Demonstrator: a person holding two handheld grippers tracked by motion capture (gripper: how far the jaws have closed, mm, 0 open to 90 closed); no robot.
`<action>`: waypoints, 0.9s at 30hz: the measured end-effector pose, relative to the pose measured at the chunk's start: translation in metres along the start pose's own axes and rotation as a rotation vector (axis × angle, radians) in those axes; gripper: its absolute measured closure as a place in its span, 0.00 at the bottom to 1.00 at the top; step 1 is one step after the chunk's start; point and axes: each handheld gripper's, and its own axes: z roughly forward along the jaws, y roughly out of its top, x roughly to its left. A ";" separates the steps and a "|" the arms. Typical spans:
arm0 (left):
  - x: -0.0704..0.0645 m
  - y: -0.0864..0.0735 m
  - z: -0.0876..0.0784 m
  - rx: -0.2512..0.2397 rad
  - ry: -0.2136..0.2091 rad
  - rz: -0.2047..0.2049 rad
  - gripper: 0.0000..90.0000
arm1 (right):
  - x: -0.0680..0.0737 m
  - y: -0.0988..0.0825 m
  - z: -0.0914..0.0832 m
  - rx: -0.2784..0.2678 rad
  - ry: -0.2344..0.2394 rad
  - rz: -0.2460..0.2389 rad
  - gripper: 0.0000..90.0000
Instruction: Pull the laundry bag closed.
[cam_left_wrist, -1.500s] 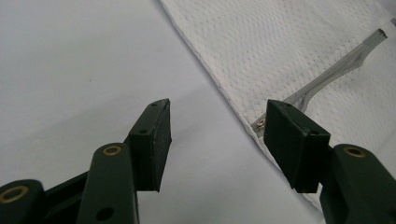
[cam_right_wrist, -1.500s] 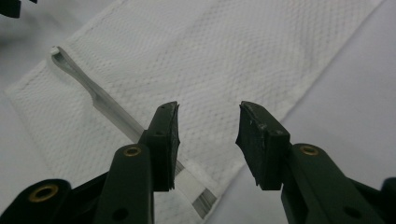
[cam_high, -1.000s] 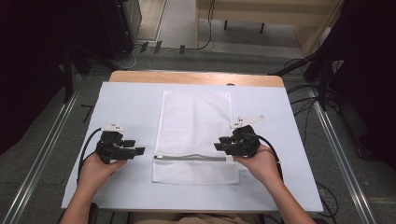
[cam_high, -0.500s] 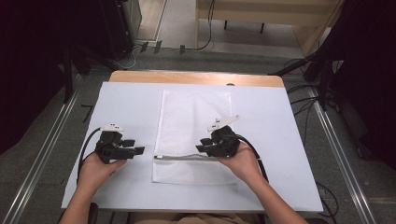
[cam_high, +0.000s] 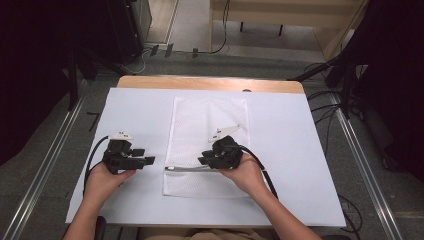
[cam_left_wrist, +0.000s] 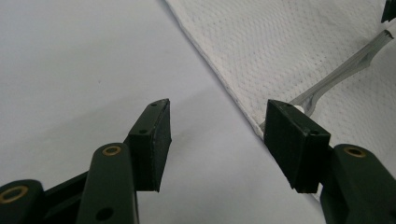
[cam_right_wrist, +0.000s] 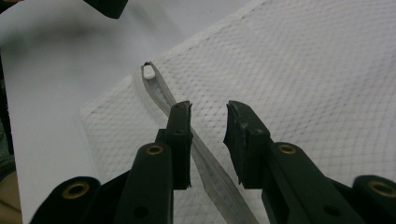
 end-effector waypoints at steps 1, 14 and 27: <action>0.001 0.000 0.000 0.000 -0.003 0.000 0.47 | 0.001 0.002 0.004 -0.001 0.006 -0.001 0.81; 0.007 0.000 -0.003 -0.010 0.007 -0.011 0.47 | 0.014 0.011 0.034 0.013 0.052 0.002 0.86; 0.007 0.000 -0.002 -0.018 0.012 -0.013 0.47 | 0.029 0.019 0.060 0.039 0.087 0.007 0.92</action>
